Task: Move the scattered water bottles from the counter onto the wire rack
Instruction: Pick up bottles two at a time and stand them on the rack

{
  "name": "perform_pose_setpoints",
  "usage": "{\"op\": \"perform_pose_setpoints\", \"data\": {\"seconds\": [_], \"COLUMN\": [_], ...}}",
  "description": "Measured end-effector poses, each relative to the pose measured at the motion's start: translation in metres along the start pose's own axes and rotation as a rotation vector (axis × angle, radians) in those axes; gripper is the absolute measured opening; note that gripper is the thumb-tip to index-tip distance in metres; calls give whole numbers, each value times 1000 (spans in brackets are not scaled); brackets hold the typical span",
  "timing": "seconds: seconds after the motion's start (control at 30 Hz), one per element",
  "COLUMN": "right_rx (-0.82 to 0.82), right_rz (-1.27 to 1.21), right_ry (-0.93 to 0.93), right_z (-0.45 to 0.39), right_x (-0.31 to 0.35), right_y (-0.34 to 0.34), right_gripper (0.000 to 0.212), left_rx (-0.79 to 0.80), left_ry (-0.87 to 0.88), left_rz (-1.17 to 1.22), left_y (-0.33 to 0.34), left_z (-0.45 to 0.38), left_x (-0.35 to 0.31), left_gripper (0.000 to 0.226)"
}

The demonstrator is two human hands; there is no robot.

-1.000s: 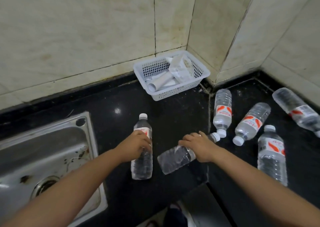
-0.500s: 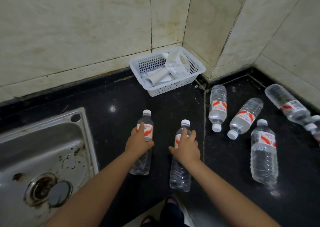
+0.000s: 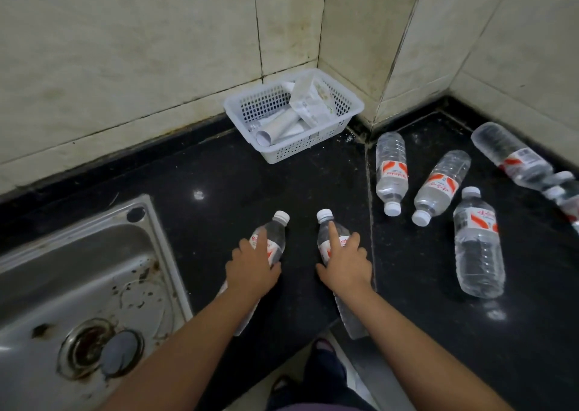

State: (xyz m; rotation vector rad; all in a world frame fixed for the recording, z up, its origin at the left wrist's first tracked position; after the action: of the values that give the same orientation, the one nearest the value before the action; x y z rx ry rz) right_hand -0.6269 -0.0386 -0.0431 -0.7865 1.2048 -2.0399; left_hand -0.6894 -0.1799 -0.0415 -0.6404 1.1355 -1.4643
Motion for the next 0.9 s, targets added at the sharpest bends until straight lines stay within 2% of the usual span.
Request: {"op": "perform_pose_setpoints", "data": {"seconds": [0.4,0.6,0.73,0.9], "right_rx": [-61,-99,-195,-404], "right_rz": [-26,-164,-263,-385], "right_ry": [38,-15,-7,106], "right_z": [2,21,59,145], "right_x": [2,-10,-39,-113], "right_y": [2,-1,-1,-13], "right_gripper": [80,78,80,80], "left_rx": [-47,-45,-147,-241], "left_ry": [46,71,251,526], "left_rz": [-79,124,45,-25], "left_y": [7,1,-1,11], "left_z": [1,11,43,117], "left_x": [-3,-4,-43,-114], "left_gripper": [74,74,73,72]}}
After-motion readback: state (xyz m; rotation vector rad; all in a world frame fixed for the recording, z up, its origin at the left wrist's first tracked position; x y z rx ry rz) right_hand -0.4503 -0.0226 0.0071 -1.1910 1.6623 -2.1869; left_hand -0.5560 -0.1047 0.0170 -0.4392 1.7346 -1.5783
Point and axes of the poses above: each hand's wrist, its own z-axis away from the middle knuckle, its own y-axis out of the palm, x = y × z, the point moved 1 cm from there along -z, towards the middle knuckle, and after that the axes turned 1 degree about y, right-handed, at the moved point
